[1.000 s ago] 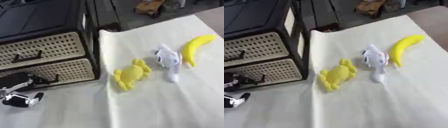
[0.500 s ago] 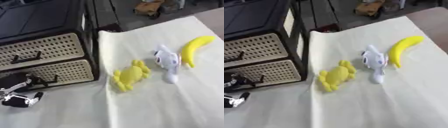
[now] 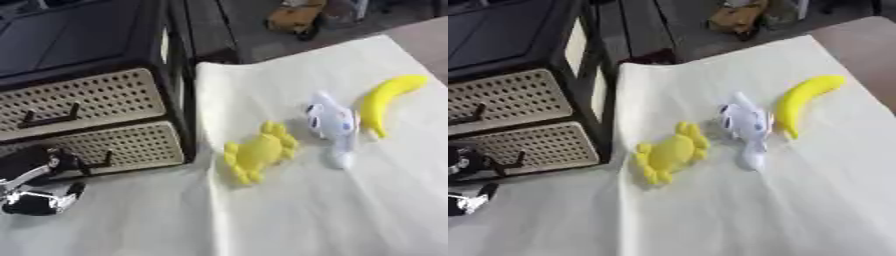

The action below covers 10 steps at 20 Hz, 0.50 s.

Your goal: Pick up objects from table and place into drawer.

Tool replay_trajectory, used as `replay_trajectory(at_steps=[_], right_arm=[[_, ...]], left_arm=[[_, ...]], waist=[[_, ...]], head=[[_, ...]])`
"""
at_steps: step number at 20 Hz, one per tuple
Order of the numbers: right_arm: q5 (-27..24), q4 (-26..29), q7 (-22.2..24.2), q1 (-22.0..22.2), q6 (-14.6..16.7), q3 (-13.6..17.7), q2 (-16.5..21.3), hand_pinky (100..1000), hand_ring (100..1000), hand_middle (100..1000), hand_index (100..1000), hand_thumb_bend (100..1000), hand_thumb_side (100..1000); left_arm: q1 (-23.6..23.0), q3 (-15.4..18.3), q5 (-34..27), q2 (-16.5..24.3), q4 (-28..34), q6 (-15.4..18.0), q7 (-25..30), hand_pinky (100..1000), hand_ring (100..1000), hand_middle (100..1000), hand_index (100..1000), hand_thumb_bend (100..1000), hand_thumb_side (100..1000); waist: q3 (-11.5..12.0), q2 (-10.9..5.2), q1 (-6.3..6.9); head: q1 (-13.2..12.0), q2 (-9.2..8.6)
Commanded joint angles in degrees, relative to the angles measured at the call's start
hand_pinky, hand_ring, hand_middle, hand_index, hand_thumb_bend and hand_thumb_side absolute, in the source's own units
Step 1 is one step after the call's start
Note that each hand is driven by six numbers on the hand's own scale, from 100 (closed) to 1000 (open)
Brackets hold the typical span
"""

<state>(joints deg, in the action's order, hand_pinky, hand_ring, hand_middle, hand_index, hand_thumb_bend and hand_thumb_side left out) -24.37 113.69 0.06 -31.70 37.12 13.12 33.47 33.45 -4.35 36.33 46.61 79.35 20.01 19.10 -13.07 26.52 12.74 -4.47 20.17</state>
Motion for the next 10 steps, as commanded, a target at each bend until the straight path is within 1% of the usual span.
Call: replay_trajectory(at_steps=[1, 6, 10], right_arm=[[-0.27, 0.90, -0.50, -0.19, 0.13, 0.73, 1.10, 750, 873, 773, 914, 100, 1000], [-0.30, 0.90, -1.07, 0.09, 0.18, 0.84, 0.96, 749, 871, 774, 914, 100, 1000], [-0.36, 0.90, -1.44, 0.16, 0.46, 0.92, 0.98, 748, 870, 774, 914, 100, 1000]], left_arm=[[-0.15, 0.87, 0.28, 2.62, 0.74, 0.02, 0.14, 100, 100, 100, 656, 100, 283], [-0.90, 0.26, -1.75, 2.90, 2.05, -0.18, 2.22, 100, 100, 100, 667, 100, 294], [-1.17, -0.21, -2.61, 3.07, 3.16, -0.64, 3.98, 100, 100, 100, 674, 100, 299]], waist=[[0.32, -1.69, -1.03], [0.72, -2.20, -1.59], [0.71, -2.39, -2.02]], head=[[0.07, -0.97], [0.17, -1.81], [-0.19, -1.88]])
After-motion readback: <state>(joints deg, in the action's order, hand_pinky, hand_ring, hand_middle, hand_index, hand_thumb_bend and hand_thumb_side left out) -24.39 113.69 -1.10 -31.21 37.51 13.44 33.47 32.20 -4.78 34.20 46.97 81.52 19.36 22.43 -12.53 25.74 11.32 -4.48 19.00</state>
